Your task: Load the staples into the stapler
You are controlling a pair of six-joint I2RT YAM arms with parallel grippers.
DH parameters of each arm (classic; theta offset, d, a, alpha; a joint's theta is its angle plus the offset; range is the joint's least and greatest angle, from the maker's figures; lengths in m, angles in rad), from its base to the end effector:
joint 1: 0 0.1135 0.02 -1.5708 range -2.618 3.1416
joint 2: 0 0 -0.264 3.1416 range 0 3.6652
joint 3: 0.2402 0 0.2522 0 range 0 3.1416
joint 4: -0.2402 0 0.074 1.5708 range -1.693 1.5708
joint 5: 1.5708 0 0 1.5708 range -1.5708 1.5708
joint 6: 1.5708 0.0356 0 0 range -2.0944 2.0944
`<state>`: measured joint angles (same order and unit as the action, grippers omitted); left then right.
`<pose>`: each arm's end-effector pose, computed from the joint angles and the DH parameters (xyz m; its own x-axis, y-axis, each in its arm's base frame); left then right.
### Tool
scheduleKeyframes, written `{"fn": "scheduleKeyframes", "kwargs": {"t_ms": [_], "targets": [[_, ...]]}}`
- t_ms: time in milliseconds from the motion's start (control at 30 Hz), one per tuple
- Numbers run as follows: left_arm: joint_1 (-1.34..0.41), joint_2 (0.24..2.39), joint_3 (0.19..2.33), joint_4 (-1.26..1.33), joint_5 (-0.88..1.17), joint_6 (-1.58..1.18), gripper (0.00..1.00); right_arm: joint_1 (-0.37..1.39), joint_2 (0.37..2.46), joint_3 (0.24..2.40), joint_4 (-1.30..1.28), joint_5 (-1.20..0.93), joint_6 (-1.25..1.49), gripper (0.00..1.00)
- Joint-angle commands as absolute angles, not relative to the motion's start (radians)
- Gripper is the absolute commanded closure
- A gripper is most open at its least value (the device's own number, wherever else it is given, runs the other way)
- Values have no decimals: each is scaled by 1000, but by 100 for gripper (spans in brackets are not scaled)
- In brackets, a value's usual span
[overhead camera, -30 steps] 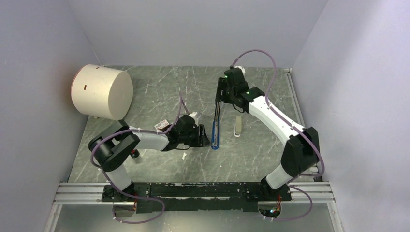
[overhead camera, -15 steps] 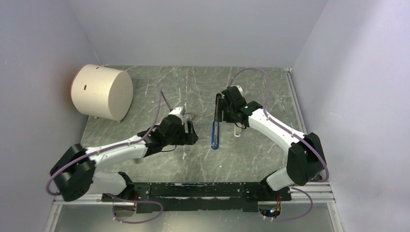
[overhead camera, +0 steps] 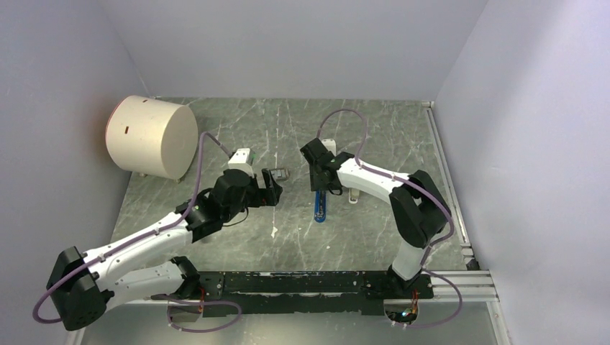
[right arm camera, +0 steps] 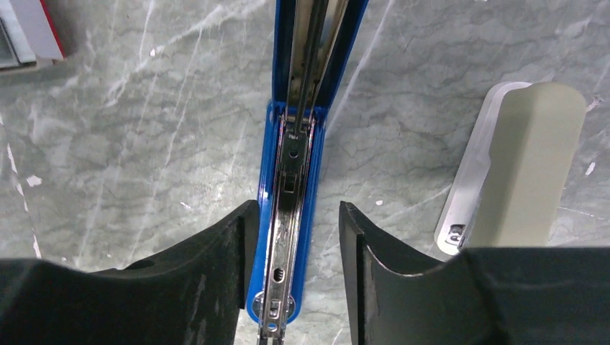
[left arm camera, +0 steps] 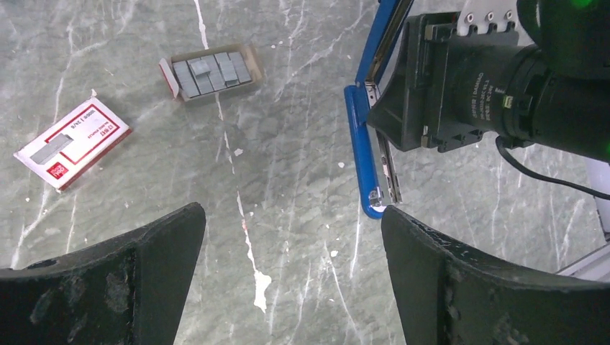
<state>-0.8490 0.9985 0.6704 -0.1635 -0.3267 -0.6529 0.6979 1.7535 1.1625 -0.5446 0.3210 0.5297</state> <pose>0.1561 -0.1600 0.2624 -0.5661 -0.2277 -0.7923 0.2268 0.8810 -0.4152 0.2756 0.2165 0.1887 -0.8562 -0.0923 -0.5084 -0.0872 0.9956 -0.0339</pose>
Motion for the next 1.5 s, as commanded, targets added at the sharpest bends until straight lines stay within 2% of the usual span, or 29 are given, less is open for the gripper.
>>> {"fn": "scheduleKeyframes", "kwargs": {"t_ms": [0, 267, 467, 667, 1233, 1367, 1467], "targets": [[-852, 1016, 675, -161, -332, -618, 3, 705, 1784, 1209, -536, 374, 564, 53], [-852, 1112, 691, -137, -262, -622, 3, 705, 1857, 1231, -519, 369, 584, 59], [-852, 1129, 694, -131, -247, -616, 3, 705, 1876, 1229, -512, 375, 582, 71], [-852, 1133, 691, -132, -253, -620, 3, 691, 1894, 1264, -477, 368, 566, 77], [-851, 1151, 707, -185, -328, -662, 3, 637, 2198, 1683, -487, 367, 528, 74], [-852, 1132, 706, -191, -348, -670, 3, 632, 2245, 1752, -518, 371, 517, 68], [-851, 1126, 709, -196, -360, -668, 3, 629, 2232, 1759, -517, 351, 509, 60]]}}
